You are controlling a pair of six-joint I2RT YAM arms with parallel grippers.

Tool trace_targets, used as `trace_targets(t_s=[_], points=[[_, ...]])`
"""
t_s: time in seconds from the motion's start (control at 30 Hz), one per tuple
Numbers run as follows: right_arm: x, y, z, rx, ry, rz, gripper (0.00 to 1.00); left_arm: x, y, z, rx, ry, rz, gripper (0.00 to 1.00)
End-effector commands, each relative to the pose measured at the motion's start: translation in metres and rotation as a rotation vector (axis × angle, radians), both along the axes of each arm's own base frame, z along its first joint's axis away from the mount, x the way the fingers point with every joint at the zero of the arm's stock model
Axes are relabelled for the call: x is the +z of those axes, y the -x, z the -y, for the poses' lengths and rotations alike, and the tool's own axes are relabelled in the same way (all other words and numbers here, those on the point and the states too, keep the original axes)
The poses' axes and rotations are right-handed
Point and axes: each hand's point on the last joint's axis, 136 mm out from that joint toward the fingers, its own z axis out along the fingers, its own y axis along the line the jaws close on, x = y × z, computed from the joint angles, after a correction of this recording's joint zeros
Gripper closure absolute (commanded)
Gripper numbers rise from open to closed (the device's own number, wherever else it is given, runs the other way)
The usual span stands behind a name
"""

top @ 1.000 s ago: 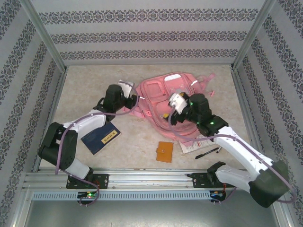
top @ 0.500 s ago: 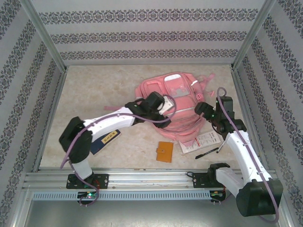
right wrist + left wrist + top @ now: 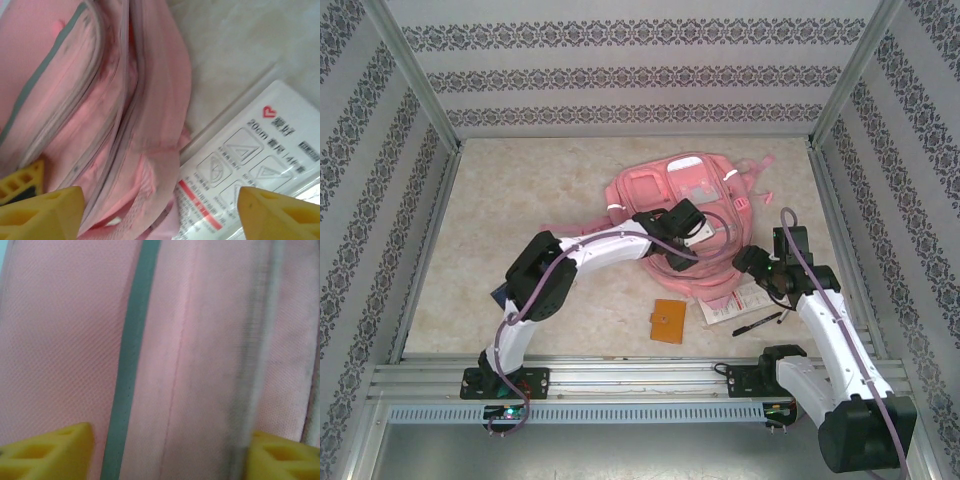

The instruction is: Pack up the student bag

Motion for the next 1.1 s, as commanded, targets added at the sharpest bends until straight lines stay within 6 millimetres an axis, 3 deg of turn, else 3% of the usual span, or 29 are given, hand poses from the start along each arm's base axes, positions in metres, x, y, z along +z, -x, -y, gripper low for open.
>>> trace_targets(t_s=[0.0, 0.03, 0.13, 0.2, 0.3, 0.53, 0.67, 0.83, 0.97, 1.07], points=[[0.001, 0.009, -0.016, 0.102, -0.063, -0.012, 0.23, -0.004, -0.009, -0.01, -0.033, -0.117, 0.067, 0.55], [0.002, 0.009, -0.019, 0.12, -0.074, -0.011, 0.23, -0.006, -0.01, -0.013, -0.039, -0.13, 0.074, 0.62], [0.015, 0.008, -0.045, 0.264, -0.169, 0.034, 0.25, 0.0, -0.014, -0.023, -0.03, -0.074, 0.026, 0.99], [0.03, 0.008, -0.072, 0.404, -0.267, 0.1, 0.28, 0.016, -0.024, -0.039, 0.03, 0.0, 0.006, 1.0], [0.04, 0.01, -0.098, 0.533, -0.27, 0.141, 0.28, 0.043, -0.041, -0.069, 0.118, 0.095, 0.033, 1.0], [0.015, 0.022, -0.147, 0.736, -0.136, 0.077, 0.29, 0.09, -0.072, -0.143, 0.389, 0.39, -0.067, 1.0], [-0.006, 0.034, -0.166, 0.836, -0.054, 0.036, 0.28, 0.118, -0.072, -0.148, 0.401, 0.568, -0.128, 1.0], [-0.025, 0.055, -0.183, 0.951, -0.03, -0.022, 0.29, 0.147, -0.08, -0.154, 0.432, 0.652, -0.096, 1.0], [-0.022, 0.073, -0.214, 1.107, 0.017, -0.01, 0.28, 0.152, -0.095, -0.174, 0.482, 0.615, -0.024, 1.0], [-0.009, 0.073, -0.249, 1.185, 0.021, 0.062, 0.27, 0.14, -0.106, -0.189, 0.503, 0.57, 0.007, 1.0]])
